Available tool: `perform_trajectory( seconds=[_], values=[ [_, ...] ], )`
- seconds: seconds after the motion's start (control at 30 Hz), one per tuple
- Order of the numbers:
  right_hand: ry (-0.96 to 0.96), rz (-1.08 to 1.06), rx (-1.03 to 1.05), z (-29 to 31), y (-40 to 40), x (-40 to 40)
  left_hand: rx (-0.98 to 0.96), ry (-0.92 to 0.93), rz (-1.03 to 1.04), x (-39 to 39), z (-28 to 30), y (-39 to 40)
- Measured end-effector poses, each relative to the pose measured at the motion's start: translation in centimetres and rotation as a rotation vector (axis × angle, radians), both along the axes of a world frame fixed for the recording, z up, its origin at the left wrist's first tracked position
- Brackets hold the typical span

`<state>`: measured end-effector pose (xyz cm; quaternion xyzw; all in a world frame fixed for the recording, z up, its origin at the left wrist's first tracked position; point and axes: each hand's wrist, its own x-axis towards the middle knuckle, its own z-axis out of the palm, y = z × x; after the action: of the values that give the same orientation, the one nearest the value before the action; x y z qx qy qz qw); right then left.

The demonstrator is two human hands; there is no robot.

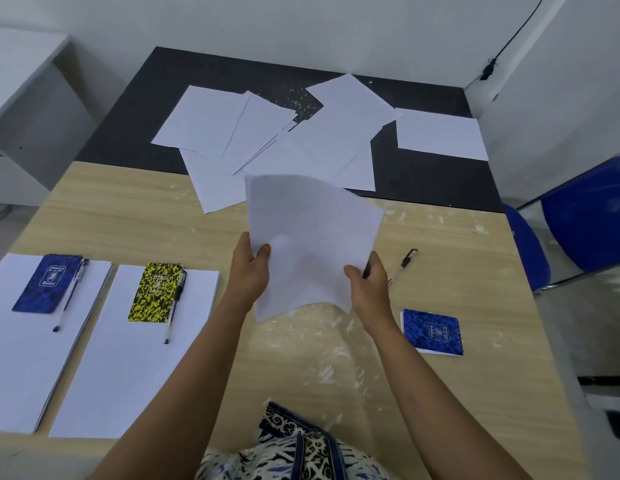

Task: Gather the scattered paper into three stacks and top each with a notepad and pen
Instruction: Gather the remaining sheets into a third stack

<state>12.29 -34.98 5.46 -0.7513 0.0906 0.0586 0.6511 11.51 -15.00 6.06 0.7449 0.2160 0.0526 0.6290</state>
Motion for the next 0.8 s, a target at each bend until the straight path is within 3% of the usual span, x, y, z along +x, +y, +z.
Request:
perform_trajectory(
  seconds=[0.3, 0.47, 0.67, 0.8],
  values=[
    [0.183, 0.098, -0.103, -3.8, 1.2, 4.4, -0.023, 0.135, 0.083, 5.4, -2.6, 2.6],
    [0.201, 0.088, -0.178, -5.7, 3.0, 8.0, -0.042, 0.231, 0.031, 9.0, -4.2, 3.9],
    [0.164, 0.062, -0.218, -7.2, 5.4, 14.1, 0.313, 0.219, -0.119, 15.0, -7.6, 7.3],
    [0.143, 0.014, -0.215, -7.9, 7.4, 18.4, 0.589, 0.166, -0.085, 20.1, -9.2, 9.8]
  ],
)
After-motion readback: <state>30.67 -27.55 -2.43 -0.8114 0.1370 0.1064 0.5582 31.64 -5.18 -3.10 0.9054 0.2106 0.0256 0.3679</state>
